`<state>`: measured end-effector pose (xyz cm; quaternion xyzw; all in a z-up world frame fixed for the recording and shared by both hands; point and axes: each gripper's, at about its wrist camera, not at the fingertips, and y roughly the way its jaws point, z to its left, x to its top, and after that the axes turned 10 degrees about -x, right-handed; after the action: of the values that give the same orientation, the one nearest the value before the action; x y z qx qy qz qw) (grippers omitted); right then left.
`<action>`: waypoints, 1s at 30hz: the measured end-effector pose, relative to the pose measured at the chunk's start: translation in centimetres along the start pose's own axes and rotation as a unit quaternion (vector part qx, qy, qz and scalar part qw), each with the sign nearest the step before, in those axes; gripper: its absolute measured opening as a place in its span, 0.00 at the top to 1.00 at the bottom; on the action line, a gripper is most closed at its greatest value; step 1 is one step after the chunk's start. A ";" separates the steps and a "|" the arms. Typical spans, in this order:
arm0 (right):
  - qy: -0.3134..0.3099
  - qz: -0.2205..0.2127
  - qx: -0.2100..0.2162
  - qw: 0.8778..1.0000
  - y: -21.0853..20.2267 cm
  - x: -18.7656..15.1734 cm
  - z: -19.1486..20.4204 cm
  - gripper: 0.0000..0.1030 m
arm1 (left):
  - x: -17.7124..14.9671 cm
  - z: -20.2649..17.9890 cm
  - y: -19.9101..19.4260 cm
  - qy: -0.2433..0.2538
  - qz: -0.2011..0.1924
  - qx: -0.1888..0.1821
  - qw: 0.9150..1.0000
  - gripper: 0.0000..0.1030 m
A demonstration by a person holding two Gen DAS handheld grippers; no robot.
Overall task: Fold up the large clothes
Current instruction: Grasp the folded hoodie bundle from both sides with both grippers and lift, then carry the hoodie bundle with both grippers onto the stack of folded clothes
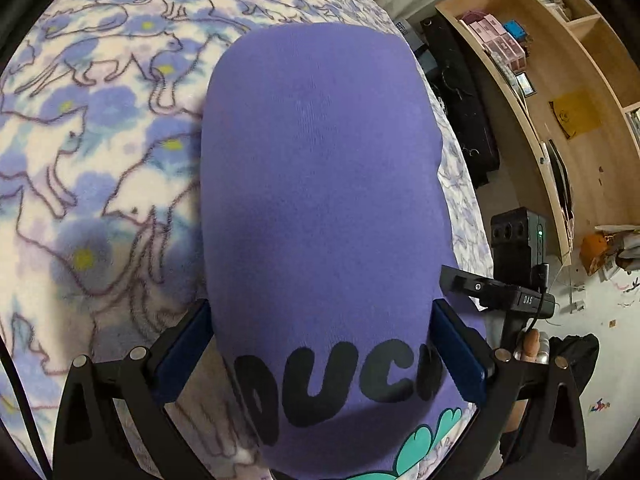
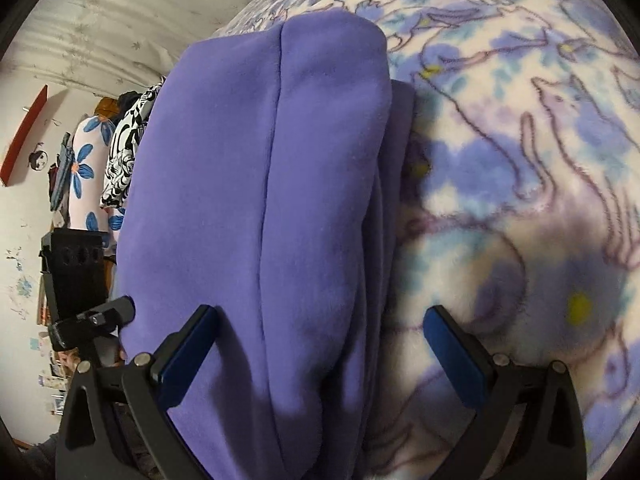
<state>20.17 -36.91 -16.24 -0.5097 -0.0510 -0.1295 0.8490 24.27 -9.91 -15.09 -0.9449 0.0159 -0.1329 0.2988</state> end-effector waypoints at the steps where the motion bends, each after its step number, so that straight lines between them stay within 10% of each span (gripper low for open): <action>1: -0.003 0.000 0.002 1.000 0.2 0.0 0.1 0.00 | 0.1 0.2 0.4 0.001 0.001 0.000 1.000 0.00; 11: -0.008 -0.009 -0.001 1.000 1.7 0.0 1.5 0.01 | 0.2 3.2 2.6 -0.049 0.055 -0.093 0.993 0.00; 19: -0.007 -0.020 -0.004 1.000 1.9 0.0 2.3 0.04 | 0.1 3.2 3.5 -0.069 0.052 -0.098 0.992 0.00; 25: -0.012 -0.031 0.009 0.999 1.1 -0.6 2.9 0.21 | -0.2 3.8 3.1 -0.067 0.048 -0.116 0.990 0.00; 27: -0.006 -0.029 0.036 0.999 0.8 -0.6 3.4 0.45 | -0.2 3.4 3.0 -0.065 0.039 -0.103 0.992 0.00; 30: -0.026 -0.047 0.002 0.999 -0.1 -1.1 5.5 0.54 | -0.7 2.4 2.5 -0.048 0.030 -0.085 0.995 0.04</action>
<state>19.35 -31.97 -13.80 -0.5082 -0.0969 -0.1557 0.8415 24.31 -10.49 -18.58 -0.9711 0.0406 -0.0768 0.2221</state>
